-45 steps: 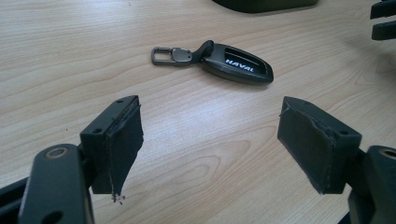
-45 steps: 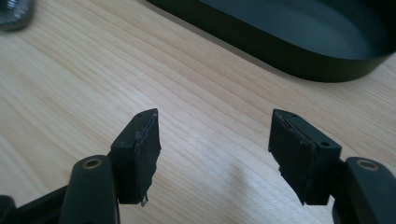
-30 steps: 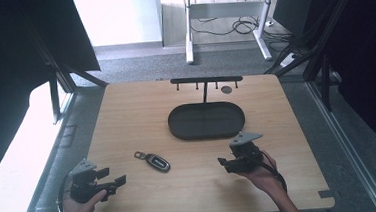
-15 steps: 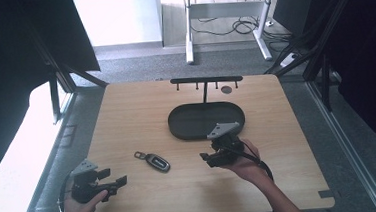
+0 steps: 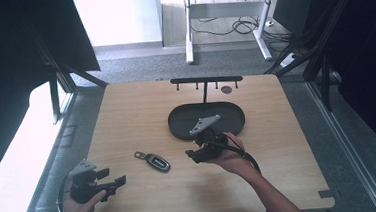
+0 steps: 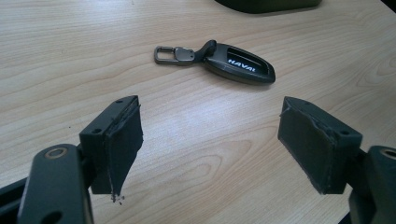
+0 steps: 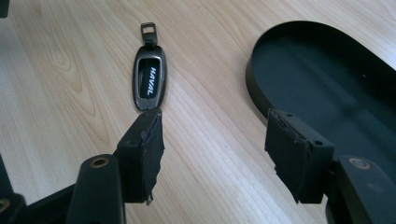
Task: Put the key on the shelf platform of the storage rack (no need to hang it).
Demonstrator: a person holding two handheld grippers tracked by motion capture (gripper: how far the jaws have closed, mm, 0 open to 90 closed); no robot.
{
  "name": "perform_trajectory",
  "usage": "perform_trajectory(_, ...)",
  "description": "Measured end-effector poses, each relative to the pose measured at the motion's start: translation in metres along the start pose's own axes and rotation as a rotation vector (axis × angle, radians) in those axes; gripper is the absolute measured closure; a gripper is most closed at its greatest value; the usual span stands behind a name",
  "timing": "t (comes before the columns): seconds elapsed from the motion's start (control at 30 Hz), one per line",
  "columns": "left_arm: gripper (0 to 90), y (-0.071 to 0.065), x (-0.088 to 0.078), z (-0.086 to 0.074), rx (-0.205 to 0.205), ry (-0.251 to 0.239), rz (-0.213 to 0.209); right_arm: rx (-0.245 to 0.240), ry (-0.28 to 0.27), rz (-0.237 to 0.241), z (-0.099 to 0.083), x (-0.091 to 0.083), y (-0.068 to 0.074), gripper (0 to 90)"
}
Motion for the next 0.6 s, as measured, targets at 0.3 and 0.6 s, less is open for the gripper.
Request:
perform_trajectory(0.3,22.3,-0.001,0.002,0.0,0.004,0.003,-0.003,-0.036,0.021,0.016,0.017,0.012,0.014,36.7)
perform_trajectory(0.6,22.3,0.003,-0.003,0.0,-0.008,-0.012,0.0,-0.077,0.045,0.046,0.032,0.03,0.029,36.8)
Point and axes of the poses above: each handheld gripper's, and its own axes: x roughly forward along the jaws, z roughly out of its top, y roughly to its left, the point moved 8 cm from there along x, roughly forward along the jaws, and after that the axes turned 8 degrees about y, right-handed, at the moved point
